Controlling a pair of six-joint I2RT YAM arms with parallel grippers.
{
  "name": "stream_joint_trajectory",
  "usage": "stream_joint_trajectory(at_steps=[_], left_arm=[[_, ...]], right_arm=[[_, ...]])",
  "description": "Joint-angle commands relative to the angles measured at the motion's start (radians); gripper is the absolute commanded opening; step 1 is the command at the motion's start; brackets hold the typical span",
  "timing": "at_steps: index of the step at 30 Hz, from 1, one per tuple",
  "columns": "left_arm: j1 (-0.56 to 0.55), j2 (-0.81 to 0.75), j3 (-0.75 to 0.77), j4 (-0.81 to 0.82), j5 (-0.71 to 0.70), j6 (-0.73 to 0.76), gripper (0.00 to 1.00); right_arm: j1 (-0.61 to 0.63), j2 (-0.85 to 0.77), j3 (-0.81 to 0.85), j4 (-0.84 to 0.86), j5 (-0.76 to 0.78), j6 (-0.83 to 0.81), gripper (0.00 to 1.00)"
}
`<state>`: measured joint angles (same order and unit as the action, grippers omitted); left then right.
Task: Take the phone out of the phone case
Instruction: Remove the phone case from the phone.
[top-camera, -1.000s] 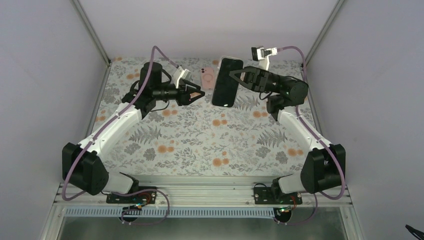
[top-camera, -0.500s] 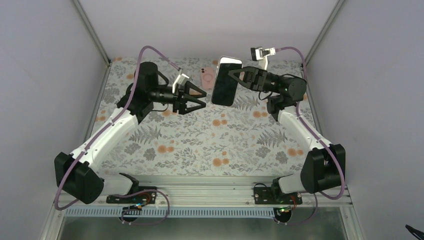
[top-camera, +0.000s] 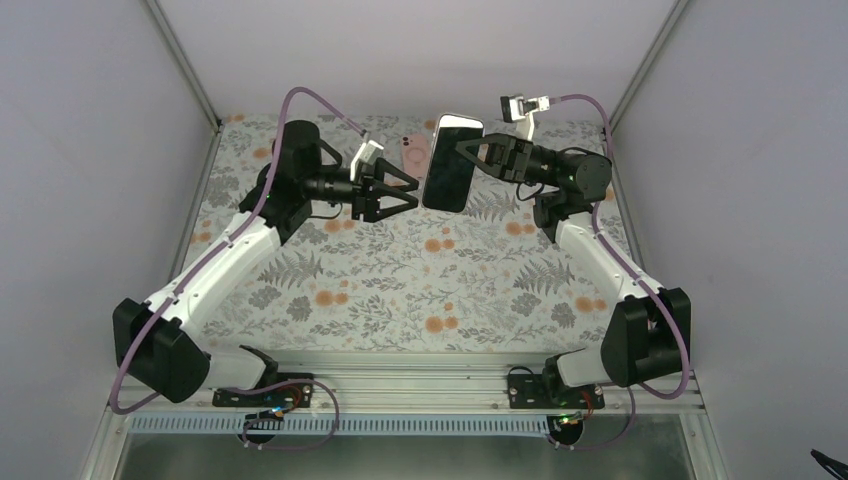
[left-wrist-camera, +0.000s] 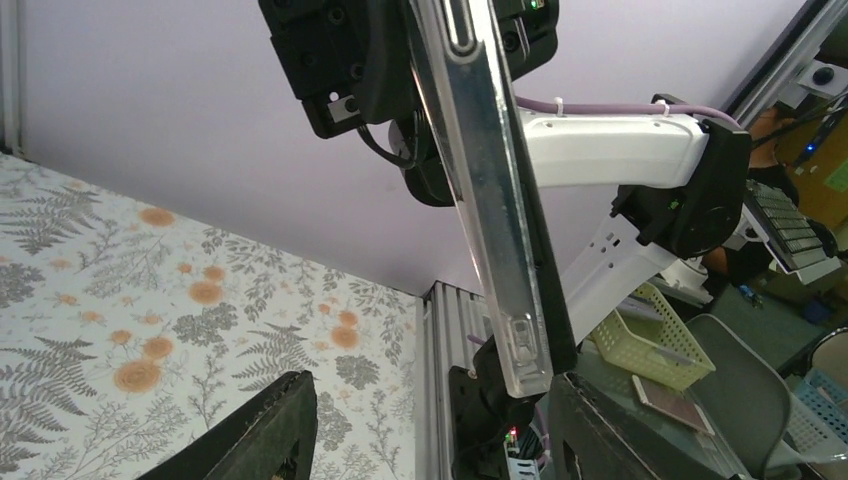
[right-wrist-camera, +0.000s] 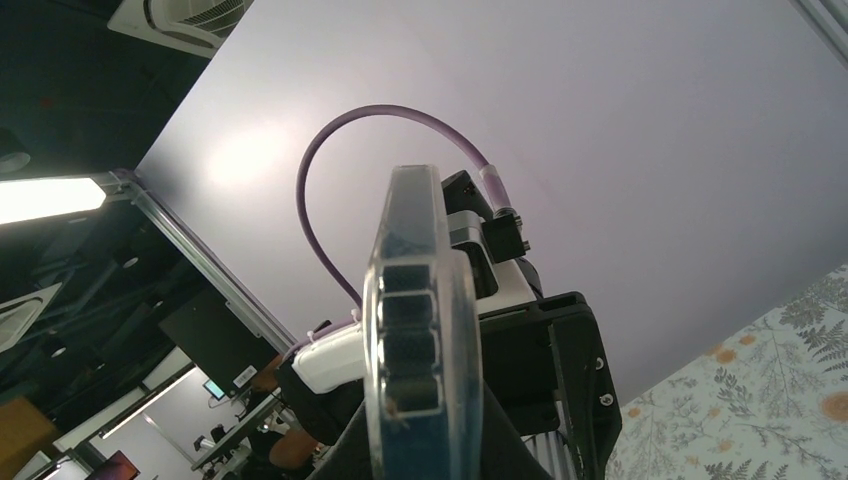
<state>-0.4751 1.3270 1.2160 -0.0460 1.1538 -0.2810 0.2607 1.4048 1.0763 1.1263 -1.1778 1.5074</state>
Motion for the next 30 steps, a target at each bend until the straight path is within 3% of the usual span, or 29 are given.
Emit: stream_joint_trajectory(at_steps=[1, 12, 20, 30], left_arm=[[0.0, 0.015, 0.027, 0.037, -0.012, -0.024, 0.57], [-0.002, 0.012, -0.038, 0.192, 0.077, -0.144, 0.66], [-0.001, 0.035, 0.003, 0.054, -0.076, -0.058, 0.62], [0.012, 0.048, -0.015, 0.018, -0.176, -0.047, 0.58]], right_arm=[[0.009, -0.023, 0.005, 0.033, 0.026, -0.021, 0.04], [0.016, -0.019, 0.006, 0.033, 0.024, -0.026, 0.04], [0.023, -0.022, 0.01, 0.034, 0.022, -0.027, 0.04], [0.023, -0.02, 0.01, 0.065, 0.021, -0.001, 0.04]])
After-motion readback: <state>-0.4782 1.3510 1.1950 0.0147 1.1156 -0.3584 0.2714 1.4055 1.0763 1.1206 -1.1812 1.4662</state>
